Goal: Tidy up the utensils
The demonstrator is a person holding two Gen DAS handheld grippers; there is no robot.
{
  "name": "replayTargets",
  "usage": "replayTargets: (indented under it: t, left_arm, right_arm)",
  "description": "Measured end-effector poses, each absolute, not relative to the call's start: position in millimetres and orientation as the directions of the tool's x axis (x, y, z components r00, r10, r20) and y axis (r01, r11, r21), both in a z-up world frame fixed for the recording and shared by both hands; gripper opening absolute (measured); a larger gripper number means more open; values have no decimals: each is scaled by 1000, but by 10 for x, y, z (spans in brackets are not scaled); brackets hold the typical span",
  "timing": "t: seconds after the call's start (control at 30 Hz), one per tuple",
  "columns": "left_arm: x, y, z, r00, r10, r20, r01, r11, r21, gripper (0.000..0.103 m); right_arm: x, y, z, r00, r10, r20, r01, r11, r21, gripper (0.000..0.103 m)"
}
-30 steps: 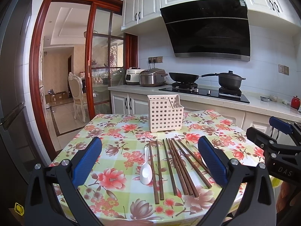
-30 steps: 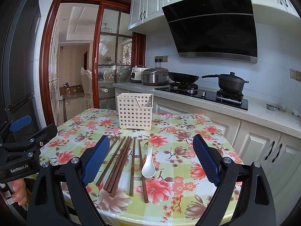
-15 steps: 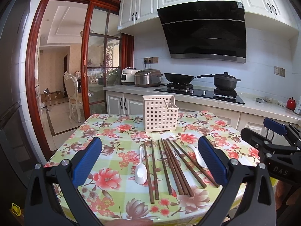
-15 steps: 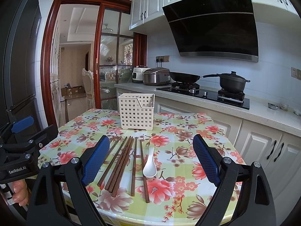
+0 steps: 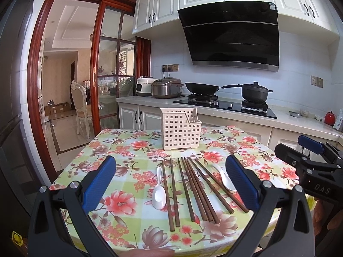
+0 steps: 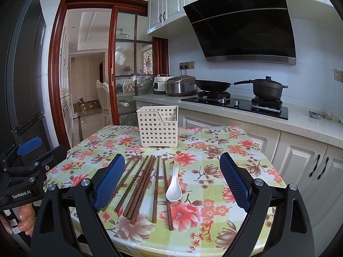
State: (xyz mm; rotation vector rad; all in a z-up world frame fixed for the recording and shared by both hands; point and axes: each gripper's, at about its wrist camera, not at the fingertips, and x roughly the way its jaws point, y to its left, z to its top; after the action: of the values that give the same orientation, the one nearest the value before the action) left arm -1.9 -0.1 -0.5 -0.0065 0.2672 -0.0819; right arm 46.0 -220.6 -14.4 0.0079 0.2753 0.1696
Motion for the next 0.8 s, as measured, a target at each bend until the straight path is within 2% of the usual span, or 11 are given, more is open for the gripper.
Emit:
replayTargets:
  t: [0.8]
  left_arm:
    - [11, 29, -34, 957, -87, -278, 83, 996, -25, 99]
  right_arm:
    - [475, -2252, -140, 948, 164, -272, -156, 987, 50, 85]
